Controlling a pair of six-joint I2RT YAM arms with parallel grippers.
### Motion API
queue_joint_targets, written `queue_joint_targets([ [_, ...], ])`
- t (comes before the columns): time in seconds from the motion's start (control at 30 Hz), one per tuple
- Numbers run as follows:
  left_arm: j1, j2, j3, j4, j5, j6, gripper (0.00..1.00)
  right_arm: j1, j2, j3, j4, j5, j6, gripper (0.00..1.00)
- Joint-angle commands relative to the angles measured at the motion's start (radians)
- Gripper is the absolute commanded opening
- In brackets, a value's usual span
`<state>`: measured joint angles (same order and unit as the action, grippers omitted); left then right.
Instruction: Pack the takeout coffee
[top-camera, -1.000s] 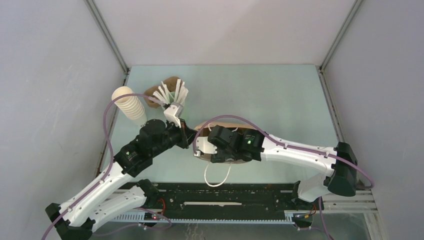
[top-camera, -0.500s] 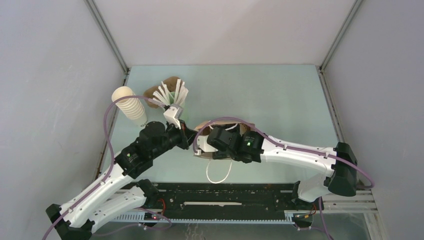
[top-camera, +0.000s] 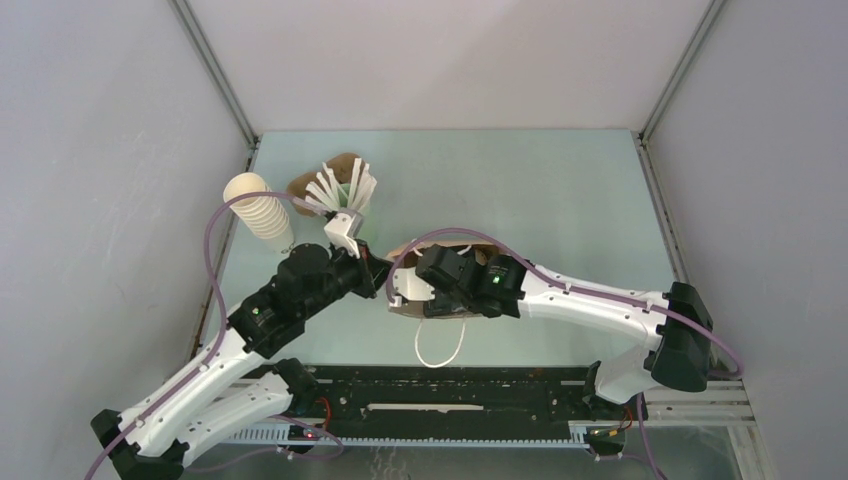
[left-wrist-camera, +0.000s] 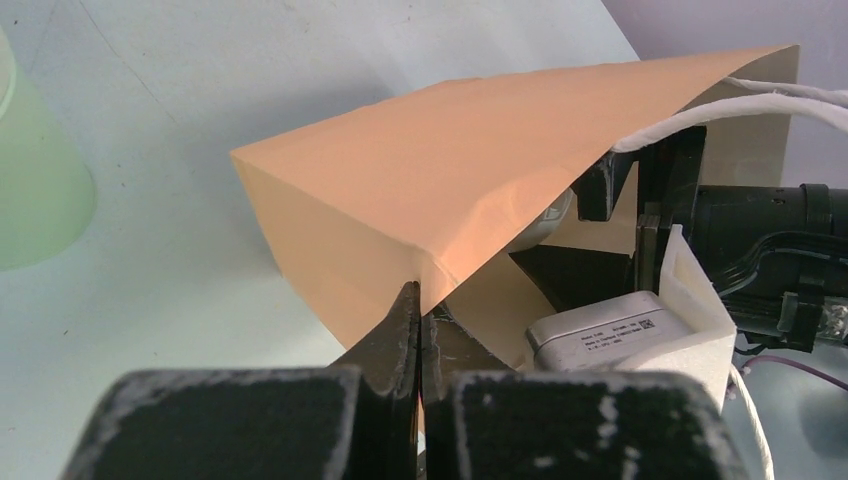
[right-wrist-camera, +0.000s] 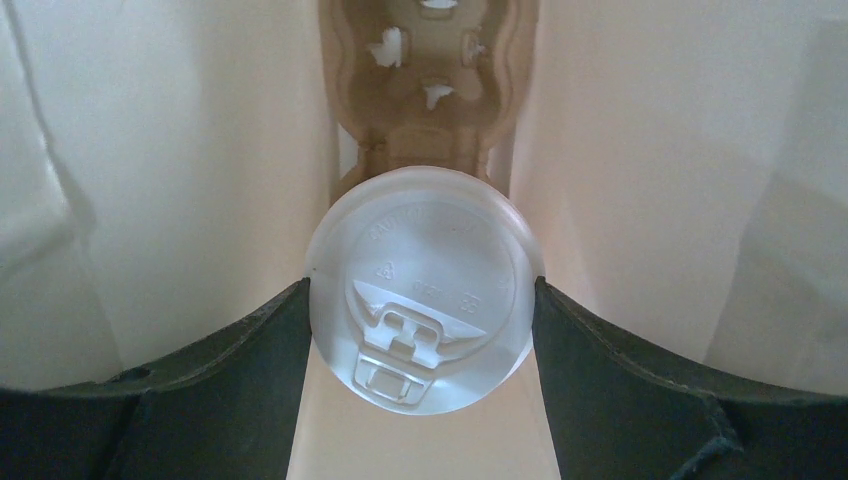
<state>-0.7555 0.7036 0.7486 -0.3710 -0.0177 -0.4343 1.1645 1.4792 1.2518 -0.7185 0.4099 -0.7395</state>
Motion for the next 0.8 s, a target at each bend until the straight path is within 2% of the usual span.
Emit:
queue_joint_targets([
  [0.0,-0.006,-0.001,0.006,-0.072,-0.033,0.036,0.0,-0.011,-0.019,-0.008,-0.005,-0.061,0.003,0.59],
  [0.37,-0.006,-0.003,0.022,-0.101,-0.05,0.059,0.0,-0.018,-0.001,-0.022,-0.012,0.07,-0.016,0.6],
  [0.77,-0.006,0.003,0.031,-0.122,-0.049,0.086,0.0,-0.041,0.006,-0.028,0.017,0.067,-0.015,0.6],
])
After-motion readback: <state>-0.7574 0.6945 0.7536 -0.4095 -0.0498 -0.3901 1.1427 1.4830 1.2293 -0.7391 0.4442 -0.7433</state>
